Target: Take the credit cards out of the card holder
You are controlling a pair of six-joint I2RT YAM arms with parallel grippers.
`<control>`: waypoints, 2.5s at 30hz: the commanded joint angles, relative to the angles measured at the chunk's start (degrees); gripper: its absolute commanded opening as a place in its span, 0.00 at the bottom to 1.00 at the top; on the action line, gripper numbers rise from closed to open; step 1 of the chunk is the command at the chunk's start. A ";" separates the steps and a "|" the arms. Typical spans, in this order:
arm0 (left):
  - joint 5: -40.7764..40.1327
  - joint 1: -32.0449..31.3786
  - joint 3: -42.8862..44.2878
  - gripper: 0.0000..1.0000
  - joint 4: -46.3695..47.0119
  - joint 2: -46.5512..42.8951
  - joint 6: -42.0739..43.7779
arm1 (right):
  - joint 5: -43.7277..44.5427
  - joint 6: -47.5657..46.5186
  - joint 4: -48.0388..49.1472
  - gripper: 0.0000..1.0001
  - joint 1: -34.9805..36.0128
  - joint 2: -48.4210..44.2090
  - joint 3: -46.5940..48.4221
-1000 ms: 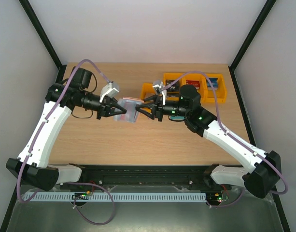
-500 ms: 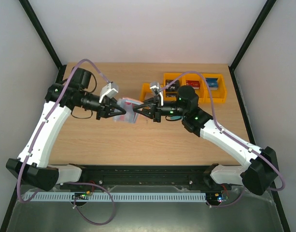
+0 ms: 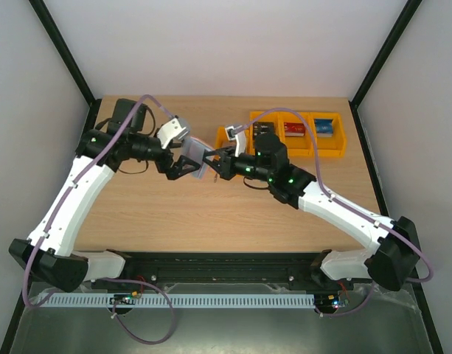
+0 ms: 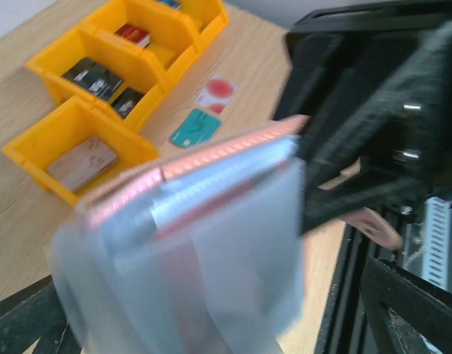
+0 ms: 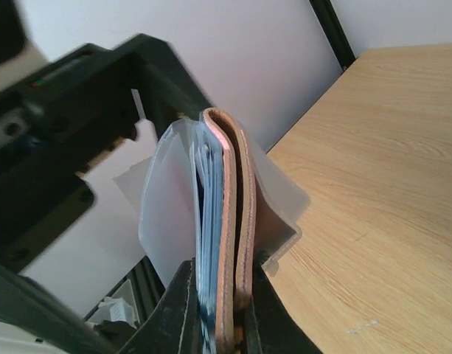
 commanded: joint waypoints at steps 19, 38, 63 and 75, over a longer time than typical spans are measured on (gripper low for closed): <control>-26.23 6.22 -7.24 0.99 14.14 1.41 -7.02 | 1.63 -0.33 -4.46 0.02 0.28 -4.87 2.27; -15.01 13.36 -4.08 0.96 10.98 -0.96 -9.66 | 28.09 0.29 -32.80 0.02 -1.04 6.30 14.47; 21.49 5.10 -17.72 0.69 8.33 -3.42 -8.49 | -17.56 -1.96 6.56 0.02 -1.51 -3.66 -1.81; 29.58 5.15 -14.47 0.02 -1.47 -3.61 4.57 | -18.01 -1.37 12.57 0.15 -2.70 -5.25 -5.37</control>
